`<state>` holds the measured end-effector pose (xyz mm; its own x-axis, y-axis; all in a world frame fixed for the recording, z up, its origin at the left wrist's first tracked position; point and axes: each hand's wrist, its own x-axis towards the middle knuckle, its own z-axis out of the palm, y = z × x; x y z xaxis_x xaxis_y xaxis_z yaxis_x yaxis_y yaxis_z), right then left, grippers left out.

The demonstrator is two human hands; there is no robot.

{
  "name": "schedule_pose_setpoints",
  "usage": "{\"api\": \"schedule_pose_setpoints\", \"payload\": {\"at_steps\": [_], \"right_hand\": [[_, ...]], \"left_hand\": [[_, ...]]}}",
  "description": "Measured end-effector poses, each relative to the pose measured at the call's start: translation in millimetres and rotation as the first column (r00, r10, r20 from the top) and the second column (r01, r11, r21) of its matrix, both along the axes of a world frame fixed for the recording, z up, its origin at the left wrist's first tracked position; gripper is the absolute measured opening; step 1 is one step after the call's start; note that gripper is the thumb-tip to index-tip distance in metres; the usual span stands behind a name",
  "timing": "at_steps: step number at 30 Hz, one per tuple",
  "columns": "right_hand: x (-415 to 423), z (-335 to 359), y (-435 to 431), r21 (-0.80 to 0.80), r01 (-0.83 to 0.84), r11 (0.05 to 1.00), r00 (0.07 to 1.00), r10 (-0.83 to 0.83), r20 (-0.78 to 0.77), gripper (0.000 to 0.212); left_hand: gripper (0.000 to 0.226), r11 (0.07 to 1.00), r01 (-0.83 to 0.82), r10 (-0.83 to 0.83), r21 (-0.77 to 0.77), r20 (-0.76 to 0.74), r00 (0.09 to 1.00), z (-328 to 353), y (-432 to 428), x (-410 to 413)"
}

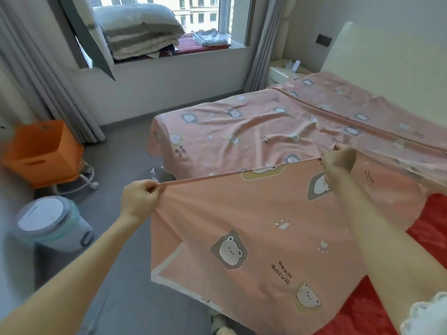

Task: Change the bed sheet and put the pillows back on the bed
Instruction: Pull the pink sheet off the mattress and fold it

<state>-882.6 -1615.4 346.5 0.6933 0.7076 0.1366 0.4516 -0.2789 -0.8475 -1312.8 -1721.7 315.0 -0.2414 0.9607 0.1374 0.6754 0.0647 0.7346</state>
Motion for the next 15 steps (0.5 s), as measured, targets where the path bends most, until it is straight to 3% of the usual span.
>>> {"api": "schedule_pose_setpoints", "payload": {"at_steps": [4, 9, 15], "right_hand": [[-56.4, -19.5, 87.9, -0.057, -0.085, 0.995, 0.996, 0.086, 0.018, 0.013], [-124.8, -49.9, 205.0, -0.137, -0.172, 0.976, 0.985, 0.171, -0.018, 0.011], [-200.5, -58.0, 303.8, -0.275, -0.145, 0.95, 0.987, 0.158, 0.025, 0.017]], "left_hand": [[0.042, 0.996, -0.023, 0.021, -0.082, -0.031, 0.999, -14.9, 69.3, -56.9], [0.017, 0.974, -0.102, 0.066, -0.203, -0.178, 0.982, -35.9, 157.4, -118.8], [0.015, 0.952, -0.138, 0.081, -0.274, -0.208, 0.975, -51.9, 254.6, -170.0]]}}
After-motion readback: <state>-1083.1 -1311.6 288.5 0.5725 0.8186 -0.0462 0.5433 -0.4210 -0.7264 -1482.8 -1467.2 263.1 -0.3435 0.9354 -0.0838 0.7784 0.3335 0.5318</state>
